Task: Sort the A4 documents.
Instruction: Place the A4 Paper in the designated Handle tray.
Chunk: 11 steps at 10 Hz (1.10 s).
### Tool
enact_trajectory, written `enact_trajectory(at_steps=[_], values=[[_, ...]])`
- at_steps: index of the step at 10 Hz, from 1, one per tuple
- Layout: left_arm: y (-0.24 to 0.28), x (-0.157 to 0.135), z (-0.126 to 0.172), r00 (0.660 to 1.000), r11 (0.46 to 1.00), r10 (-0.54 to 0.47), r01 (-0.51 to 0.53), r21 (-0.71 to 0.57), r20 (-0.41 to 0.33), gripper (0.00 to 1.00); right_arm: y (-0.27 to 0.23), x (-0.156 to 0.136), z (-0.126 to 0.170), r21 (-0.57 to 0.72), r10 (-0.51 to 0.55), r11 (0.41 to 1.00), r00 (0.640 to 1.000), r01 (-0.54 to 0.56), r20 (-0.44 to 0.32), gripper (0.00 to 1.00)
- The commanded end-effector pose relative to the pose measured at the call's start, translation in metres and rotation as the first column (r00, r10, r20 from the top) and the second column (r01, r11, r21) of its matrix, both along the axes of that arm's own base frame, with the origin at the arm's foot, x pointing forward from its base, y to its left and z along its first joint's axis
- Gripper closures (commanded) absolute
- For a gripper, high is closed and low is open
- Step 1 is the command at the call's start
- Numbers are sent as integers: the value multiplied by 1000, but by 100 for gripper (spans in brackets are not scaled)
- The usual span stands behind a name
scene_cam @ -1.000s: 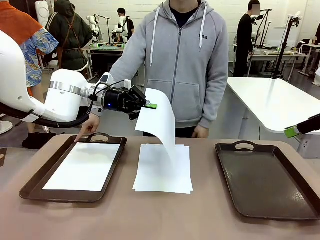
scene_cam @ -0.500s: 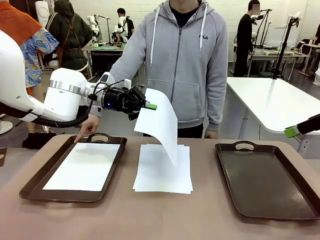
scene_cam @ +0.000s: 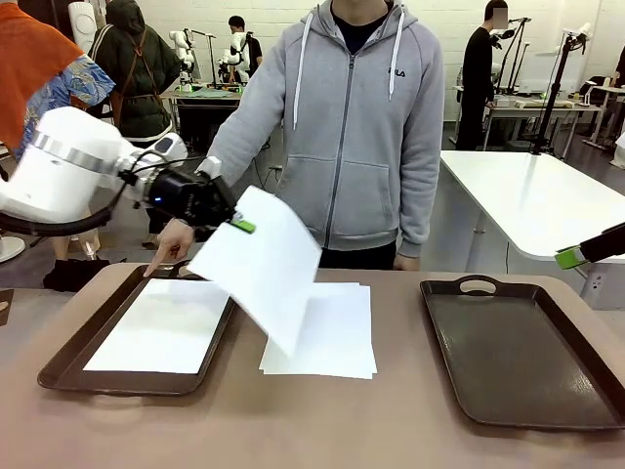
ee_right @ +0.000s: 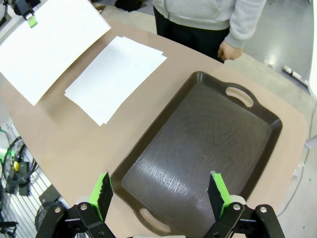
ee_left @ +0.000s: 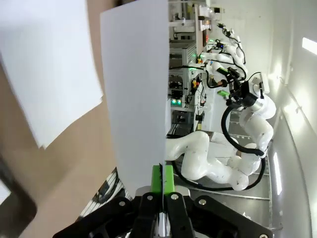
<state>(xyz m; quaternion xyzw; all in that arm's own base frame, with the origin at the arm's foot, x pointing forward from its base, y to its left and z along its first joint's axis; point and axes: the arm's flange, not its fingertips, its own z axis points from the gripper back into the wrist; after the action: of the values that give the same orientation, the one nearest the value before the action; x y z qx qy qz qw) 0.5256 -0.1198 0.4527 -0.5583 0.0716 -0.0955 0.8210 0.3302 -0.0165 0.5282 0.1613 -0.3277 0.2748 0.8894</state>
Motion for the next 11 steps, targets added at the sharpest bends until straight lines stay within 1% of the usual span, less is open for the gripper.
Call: enact_trajectory(at_steps=[1,2,3,4,7,8,9,11], values=[[32,-7,0,999,998,6,-3,55,-50,99,0,1,-1,10,8,1000,1000,-8,-2,0],[49,-7,-1,999,998,4,-2,63,-39,99,0,1,-1,10,8,1000,1000,-8,-2,0],[63,-5,-7,999,996,-19,21,87,-28,99,0,1,-1,10,8,1000,1000,-8,-2,0],[80,1,-16,1000,992,11,-9,129,-8,99,0,1,-1,10,8,1000,1000,-8,-2,0],[105,21,-31,999,994,31,-35,101,45,99,0,1,-1,10,8,1000,1000,-8,-2,0],[113,30,-35,997,992,59,-65,109,55,99,0,1,-1,10,8,1000,1000,-8,-2,0],[121,37,-38,995,987,85,-92,134,56,99,0,1,-1,10,8,1000,1000,-8,-2,0],[134,50,-45,993,979,107,-113,171,43,99,0,1,-1,10,8,1000,1000,-8,-2,0]])
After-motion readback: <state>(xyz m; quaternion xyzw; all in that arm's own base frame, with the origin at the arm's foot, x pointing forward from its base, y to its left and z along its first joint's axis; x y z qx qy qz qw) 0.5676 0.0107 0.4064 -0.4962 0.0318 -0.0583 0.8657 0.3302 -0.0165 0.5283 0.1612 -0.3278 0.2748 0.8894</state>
